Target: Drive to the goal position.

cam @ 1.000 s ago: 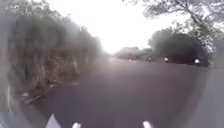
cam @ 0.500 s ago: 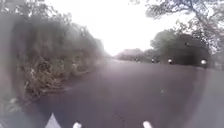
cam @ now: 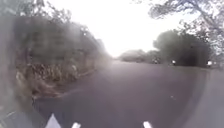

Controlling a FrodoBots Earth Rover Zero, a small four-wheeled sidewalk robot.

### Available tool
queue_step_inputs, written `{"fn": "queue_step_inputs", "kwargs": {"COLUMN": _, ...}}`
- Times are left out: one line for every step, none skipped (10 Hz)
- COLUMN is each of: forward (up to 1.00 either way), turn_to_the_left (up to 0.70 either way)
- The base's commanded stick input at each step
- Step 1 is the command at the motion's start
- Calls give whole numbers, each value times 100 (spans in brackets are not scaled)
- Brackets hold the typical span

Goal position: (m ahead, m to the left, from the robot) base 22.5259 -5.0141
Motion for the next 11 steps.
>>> {"fn": "queue_step_inputs", "kwargs": {"forward": 70, "turn_to_the_left": 0}}
{"fn": "queue_step_inputs", "kwargs": {"forward": 70, "turn_to_the_left": 0}}
{"fn": "queue_step_inputs", "kwargs": {"forward": 70, "turn_to_the_left": 0}}
{"fn": "queue_step_inputs", "kwargs": {"forward": 70, "turn_to_the_left": 0}}
{"fn": "queue_step_inputs", "kwargs": {"forward": 70, "turn_to_the_left": 0}}
{"fn": "queue_step_inputs", "kwargs": {"forward": 70, "turn_to_the_left": 0}}
{"fn": "queue_step_inputs", "kwargs": {"forward": 70, "turn_to_the_left": 0}}
{"fn": "queue_step_inputs", "kwargs": {"forward": 70, "turn_to_the_left": 0}}
{"fn": "queue_step_inputs", "kwargs": {"forward": 70, "turn_to_the_left": 0}}
{"fn": "queue_step_inputs", "kwargs": {"forward": 70, "turn_to_the_left": 0}}
{"fn": "queue_step_inputs", "kwargs": {"forward": 70, "turn_to_the_left": 0}}
